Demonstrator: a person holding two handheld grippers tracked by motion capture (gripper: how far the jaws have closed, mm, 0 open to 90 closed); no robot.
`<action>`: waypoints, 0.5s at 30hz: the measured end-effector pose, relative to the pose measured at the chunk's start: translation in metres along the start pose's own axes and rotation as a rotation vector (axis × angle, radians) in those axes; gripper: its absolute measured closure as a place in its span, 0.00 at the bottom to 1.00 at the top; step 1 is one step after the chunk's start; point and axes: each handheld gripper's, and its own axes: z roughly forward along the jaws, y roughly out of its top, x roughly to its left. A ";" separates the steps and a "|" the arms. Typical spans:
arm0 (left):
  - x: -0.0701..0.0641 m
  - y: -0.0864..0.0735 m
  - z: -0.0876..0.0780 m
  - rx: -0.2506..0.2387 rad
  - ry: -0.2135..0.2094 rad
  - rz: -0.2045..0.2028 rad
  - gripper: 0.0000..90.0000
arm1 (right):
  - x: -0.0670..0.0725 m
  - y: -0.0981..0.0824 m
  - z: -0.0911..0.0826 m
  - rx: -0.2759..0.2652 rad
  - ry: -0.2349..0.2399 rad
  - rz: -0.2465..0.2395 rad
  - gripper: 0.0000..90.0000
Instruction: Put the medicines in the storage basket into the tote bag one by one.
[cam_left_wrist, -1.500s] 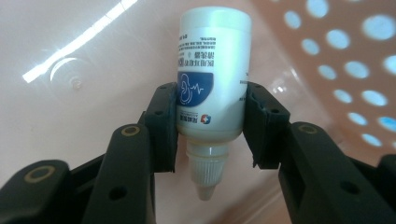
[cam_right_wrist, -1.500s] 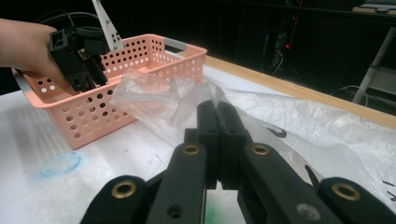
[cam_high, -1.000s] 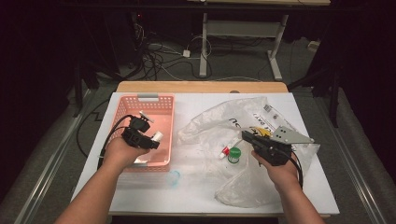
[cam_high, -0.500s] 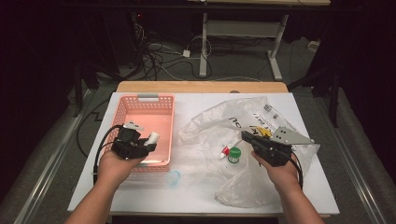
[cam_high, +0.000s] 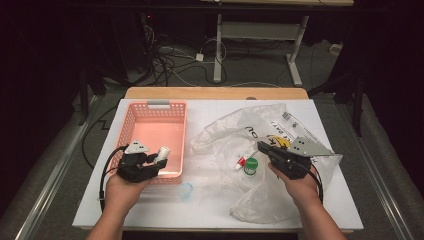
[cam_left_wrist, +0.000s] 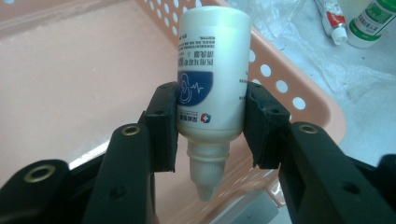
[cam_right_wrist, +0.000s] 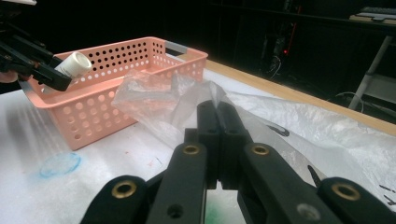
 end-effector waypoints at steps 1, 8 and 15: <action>0.001 -0.002 -0.001 -0.022 -0.004 -0.010 0.64 | 0.000 0.000 0.000 0.000 0.000 0.000 1.00; 0.002 -0.004 -0.001 -0.058 -0.011 -0.010 0.64 | 0.001 0.000 0.000 0.000 0.001 -0.007 1.00; -0.006 0.000 -0.005 -0.114 -0.048 -0.014 0.64 | -0.001 0.002 -0.004 -0.012 -0.001 -0.001 1.00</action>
